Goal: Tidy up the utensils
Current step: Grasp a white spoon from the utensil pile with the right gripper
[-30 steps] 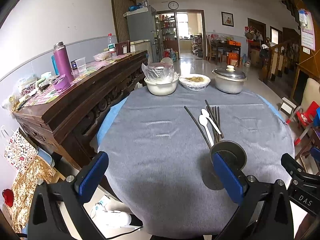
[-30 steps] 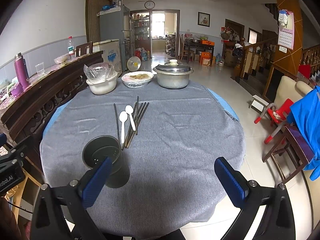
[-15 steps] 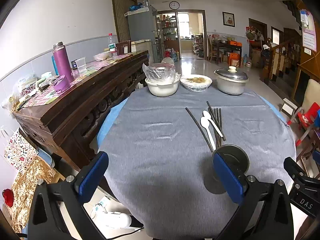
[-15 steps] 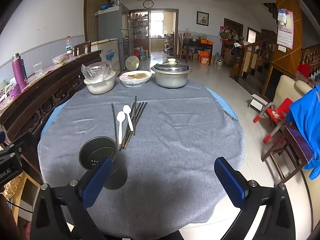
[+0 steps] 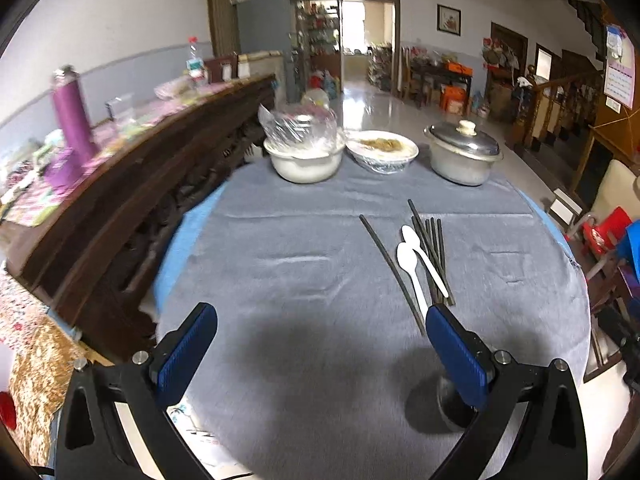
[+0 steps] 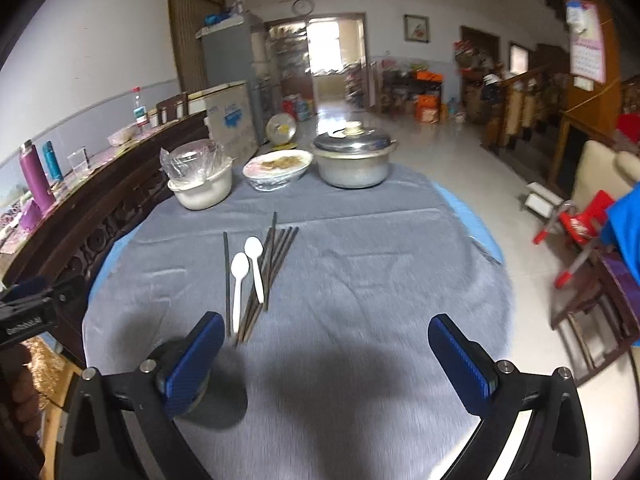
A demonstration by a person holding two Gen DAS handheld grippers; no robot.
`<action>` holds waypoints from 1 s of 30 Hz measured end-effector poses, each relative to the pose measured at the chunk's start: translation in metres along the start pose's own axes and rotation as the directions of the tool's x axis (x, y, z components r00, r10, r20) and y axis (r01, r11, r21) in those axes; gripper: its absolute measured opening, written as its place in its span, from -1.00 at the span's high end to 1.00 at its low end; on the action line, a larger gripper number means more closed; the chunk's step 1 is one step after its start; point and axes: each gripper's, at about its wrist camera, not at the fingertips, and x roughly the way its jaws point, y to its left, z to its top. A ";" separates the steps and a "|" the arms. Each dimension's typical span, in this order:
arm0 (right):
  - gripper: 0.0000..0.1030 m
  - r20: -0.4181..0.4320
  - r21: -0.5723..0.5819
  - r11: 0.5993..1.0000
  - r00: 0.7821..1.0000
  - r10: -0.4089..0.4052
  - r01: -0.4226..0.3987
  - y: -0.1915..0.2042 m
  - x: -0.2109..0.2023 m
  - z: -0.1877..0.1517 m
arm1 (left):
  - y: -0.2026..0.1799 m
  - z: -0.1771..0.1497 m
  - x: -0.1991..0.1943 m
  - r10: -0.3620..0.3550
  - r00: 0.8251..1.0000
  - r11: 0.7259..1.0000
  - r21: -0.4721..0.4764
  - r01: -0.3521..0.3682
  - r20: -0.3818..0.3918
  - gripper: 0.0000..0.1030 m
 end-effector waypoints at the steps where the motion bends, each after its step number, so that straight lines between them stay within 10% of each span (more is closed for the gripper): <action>1: -0.91 -0.008 -0.004 1.000 1.000 0.021 -0.021 -0.002 0.012 0.008 | -0.001 0.005 0.011 -0.007 1.000 1.000 0.005 0.007 -0.016 -1.00; 6: -0.34 -0.145 -0.025 0.986 0.977 0.159 -0.164 -0.002 0.112 0.053 | -0.010 0.030 0.088 -0.088 0.985 0.995 0.025 0.093 -0.145 -0.96; 10: 0.02 -0.247 -0.037 0.964 0.937 0.248 -0.265 0.022 0.190 0.075 | -0.018 0.034 0.135 -0.142 0.963 0.988 0.018 0.151 -0.227 -0.36; 17: 0.20 -0.361 -0.113 0.914 0.873 0.327 -0.390 0.091 0.282 0.091 | -0.012 0.030 0.179 -0.192 0.942 0.981 -0.016 0.195 -0.276 -0.12; 25: 0.22 -0.434 -0.156 0.928 0.868 0.242 -0.337 0.111 0.327 0.081 | 0.006 0.031 0.192 -0.235 0.930 0.971 -0.028 0.237 -0.283 -0.11; 30: 0.68 -0.443 -0.155 0.933 0.867 0.229 -0.326 0.108 0.332 0.077 | 0.004 0.033 0.196 -0.283 0.920 0.958 -0.029 0.286 -0.272 -0.12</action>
